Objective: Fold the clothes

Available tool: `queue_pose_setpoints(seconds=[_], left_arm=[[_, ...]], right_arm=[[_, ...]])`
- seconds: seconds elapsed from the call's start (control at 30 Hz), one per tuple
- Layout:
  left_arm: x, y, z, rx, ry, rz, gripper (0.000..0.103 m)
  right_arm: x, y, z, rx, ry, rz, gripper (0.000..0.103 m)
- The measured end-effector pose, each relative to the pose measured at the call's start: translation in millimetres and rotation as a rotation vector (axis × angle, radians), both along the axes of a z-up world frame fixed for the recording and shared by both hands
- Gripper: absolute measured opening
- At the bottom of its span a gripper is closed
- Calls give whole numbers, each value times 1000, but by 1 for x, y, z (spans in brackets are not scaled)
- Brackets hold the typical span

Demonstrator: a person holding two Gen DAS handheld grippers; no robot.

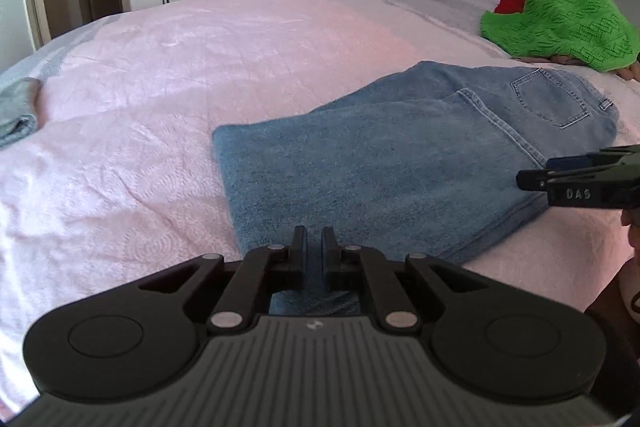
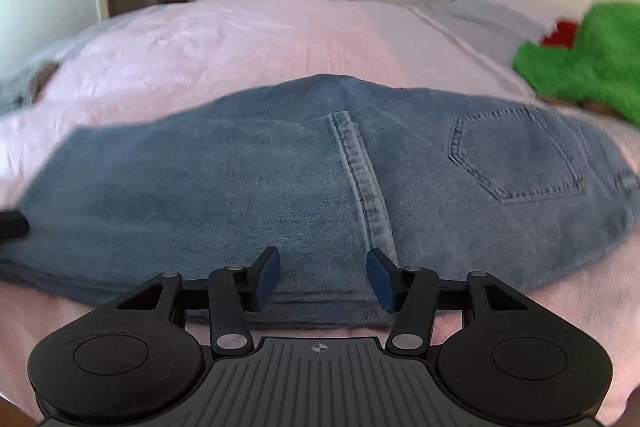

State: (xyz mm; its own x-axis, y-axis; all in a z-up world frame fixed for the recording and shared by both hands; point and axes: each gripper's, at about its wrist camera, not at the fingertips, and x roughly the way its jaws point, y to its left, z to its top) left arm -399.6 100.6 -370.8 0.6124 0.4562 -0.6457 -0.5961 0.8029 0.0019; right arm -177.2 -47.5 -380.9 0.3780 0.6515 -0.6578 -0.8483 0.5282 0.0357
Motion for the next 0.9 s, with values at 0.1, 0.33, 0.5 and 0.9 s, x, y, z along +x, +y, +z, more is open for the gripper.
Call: queue_pose_setpoints(seconds=[0.1, 0.33, 0.5, 0.9], left_arm=[[-2, -10, 1, -10, -3, 2, 7], [3, -16, 1, -49, 40, 97, 14], [-3, -28, 13, -52, 61, 130, 34], [-27, -52, 28, -64, 129, 198, 55]], right_arm=[[-2, -9, -1, 6, -19, -26, 53], [13, -24, -9, -21, 162, -106, 53], [-4, -41, 5, -15, 140, -104, 76], [-27, -57, 18, -52, 171, -119, 76]])
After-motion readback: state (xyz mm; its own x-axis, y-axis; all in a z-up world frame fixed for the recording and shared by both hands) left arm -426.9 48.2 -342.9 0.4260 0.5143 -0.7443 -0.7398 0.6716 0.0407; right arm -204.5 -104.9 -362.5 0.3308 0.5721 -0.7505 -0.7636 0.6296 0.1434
